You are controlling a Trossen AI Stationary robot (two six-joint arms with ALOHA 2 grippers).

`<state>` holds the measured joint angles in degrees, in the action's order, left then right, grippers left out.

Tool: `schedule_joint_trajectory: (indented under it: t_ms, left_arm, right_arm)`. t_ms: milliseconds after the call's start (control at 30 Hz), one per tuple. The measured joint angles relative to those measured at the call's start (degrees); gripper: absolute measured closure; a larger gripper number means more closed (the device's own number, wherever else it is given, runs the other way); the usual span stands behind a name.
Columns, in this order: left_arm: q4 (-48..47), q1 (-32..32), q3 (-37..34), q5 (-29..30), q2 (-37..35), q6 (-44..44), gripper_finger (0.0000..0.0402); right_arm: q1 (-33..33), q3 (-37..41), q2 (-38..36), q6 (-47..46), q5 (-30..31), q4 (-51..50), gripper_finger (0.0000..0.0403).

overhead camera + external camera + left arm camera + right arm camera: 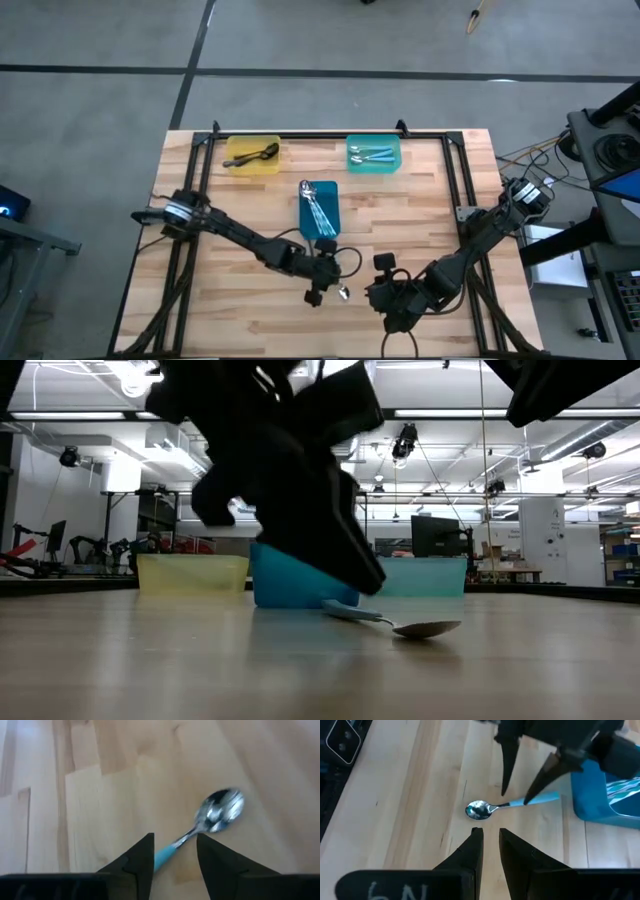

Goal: Sort silverware by color (type)
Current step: Put the light blue spoon into the light blue bin

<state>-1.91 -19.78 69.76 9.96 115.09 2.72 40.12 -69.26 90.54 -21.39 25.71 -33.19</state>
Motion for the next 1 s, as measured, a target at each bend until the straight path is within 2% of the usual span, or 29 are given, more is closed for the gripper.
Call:
schedule_joint_trajectory:
  t_ms: [233,700,867,1000]
  left_arm:
    - [-0.05,0.77,0.00,-0.02,2.01,1.23,0.0260]
    - [1.38,1.69,0.22,-3.45,5.08,1.29,0.0260]
    - [1.45,1.89,0.22,-3.43,6.01,-0.42,0.0281]
    - [1.45,1.89,0.20,-3.65,6.28,-1.83,0.0322]
  right_arm:
    - [0.00,2.47,0.00,0.49,-0.01,3.59,0.0349]
    - [0.00,10.40,-0.11,0.50,-0.17,14.40,0.0349]
    - [0.00,12.72,-0.13,0.59,-0.61,20.49,0.0349]
    - [0.00,14.56,-0.11,1.41,-0.88,25.71,0.0349]
